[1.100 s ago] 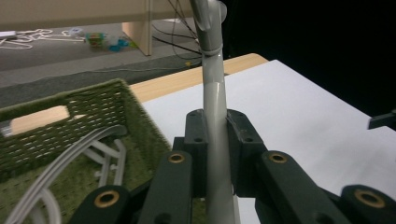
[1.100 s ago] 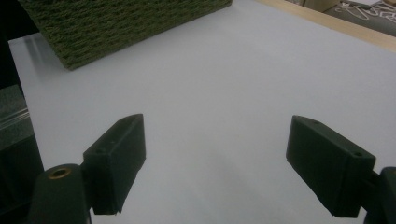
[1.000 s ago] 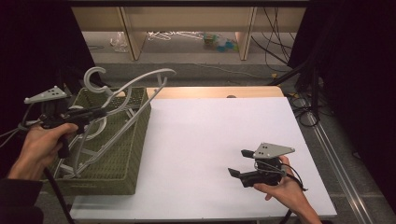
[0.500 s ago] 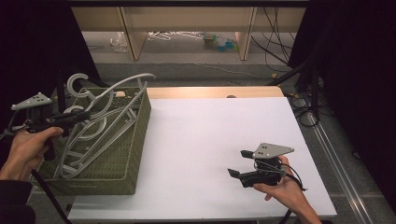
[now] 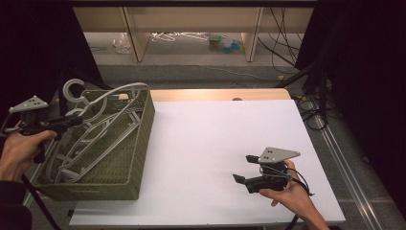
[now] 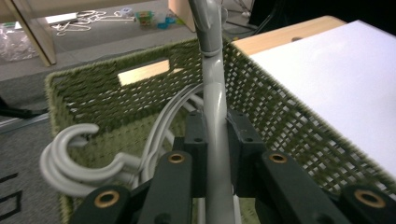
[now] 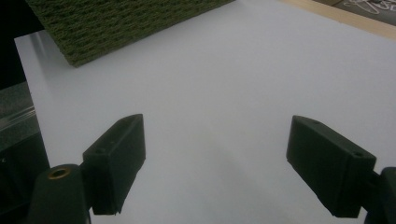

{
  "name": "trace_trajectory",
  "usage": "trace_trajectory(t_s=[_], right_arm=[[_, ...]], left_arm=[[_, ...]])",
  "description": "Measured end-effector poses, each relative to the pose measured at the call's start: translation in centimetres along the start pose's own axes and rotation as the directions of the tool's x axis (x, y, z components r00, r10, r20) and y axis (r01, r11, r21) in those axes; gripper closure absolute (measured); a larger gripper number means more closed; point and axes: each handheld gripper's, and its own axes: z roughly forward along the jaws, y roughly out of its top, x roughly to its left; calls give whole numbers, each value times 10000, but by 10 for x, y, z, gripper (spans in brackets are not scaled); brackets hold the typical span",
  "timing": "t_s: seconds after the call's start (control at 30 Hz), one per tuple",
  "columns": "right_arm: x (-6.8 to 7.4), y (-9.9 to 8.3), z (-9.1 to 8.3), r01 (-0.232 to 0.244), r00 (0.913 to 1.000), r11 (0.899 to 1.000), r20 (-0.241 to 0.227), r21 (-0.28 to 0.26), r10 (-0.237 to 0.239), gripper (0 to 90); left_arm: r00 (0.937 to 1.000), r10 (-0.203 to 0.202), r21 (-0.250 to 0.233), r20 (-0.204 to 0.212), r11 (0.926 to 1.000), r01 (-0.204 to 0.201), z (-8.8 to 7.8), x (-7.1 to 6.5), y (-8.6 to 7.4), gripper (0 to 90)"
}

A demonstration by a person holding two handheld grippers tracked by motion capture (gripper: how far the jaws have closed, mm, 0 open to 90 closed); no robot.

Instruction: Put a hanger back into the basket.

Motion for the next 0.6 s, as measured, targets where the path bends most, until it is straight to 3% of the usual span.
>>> trace_trajectory(t_s=[0.47, 0.6], right_arm=[[0, 0, 0, -8, 10000, 10000, 13, 37, 8, 208], [0, 0, 0, 24, 10000, 10000, 27, 16, -24, 208]], left_arm=[[9994, -48, 99, 334, 9999, 44, -3, 10, -22, 792], [9993, -109, 493, 352, 9987, 92, 7, 7, -24, 790]])
